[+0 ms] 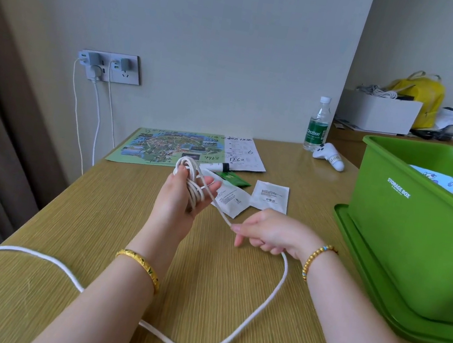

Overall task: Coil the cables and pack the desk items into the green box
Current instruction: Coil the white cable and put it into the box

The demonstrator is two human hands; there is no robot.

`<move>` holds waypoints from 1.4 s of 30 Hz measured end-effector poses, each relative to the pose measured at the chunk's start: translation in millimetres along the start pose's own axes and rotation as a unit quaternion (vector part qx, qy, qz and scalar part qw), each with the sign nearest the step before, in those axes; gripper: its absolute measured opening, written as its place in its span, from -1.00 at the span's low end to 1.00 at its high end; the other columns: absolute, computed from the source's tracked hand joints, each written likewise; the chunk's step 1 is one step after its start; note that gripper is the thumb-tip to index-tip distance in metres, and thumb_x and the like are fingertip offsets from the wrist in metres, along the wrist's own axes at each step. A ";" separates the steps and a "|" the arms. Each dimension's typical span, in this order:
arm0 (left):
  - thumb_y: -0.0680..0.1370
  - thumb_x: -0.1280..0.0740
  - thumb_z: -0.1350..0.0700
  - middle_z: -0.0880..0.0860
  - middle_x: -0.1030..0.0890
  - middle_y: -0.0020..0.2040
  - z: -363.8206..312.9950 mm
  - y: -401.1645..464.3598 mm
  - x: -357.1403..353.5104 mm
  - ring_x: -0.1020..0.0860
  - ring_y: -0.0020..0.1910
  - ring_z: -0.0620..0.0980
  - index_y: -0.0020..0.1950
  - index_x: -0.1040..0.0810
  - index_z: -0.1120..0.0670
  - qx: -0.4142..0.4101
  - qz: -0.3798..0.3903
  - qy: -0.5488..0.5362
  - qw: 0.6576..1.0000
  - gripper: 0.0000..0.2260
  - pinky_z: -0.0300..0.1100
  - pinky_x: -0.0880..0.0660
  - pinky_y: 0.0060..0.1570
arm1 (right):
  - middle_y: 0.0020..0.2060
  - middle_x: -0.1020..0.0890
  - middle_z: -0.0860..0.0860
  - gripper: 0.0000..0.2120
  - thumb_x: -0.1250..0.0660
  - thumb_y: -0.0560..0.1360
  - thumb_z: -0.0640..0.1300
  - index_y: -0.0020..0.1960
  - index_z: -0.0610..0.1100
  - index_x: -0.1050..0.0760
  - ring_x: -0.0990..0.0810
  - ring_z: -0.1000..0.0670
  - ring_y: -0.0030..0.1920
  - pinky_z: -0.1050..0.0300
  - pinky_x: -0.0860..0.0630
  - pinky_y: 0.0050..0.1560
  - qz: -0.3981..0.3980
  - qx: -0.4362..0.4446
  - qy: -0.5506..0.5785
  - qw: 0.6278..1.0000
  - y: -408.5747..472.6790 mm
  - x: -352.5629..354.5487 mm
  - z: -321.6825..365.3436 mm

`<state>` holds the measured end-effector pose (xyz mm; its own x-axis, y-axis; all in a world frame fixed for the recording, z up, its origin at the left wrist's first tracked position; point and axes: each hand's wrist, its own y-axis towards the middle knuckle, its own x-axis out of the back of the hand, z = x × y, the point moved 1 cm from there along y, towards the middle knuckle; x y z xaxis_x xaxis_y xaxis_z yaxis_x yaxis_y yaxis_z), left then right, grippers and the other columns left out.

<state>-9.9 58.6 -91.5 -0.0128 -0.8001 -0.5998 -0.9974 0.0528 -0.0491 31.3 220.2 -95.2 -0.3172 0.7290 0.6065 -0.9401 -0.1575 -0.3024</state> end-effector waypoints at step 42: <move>0.62 -0.10 0.08 -0.01 -0.43 -0.34 13.0 -22.7 -17.3 -0.41 -0.51 -0.12 0.03 -0.44 0.22 -0.047 0.220 0.417 0.881 -0.77 -0.17 -0.52 -0.39 | -0.49 -0.28 0.10 -0.76 -0.17 0.57 -0.13 0.18 -0.07 -0.52 -0.15 0.18 -0.55 0.36 -0.08 -0.62 -0.054 0.234 0.441 0.865 0.9 29.0 -6.5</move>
<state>13.9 79.0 -90.4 -0.4083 -0.8773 0.2521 -0.8840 0.4489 0.1307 22.1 245.5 -82.7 -0.1994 0.9482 -0.2475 -0.9716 -0.1584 0.1760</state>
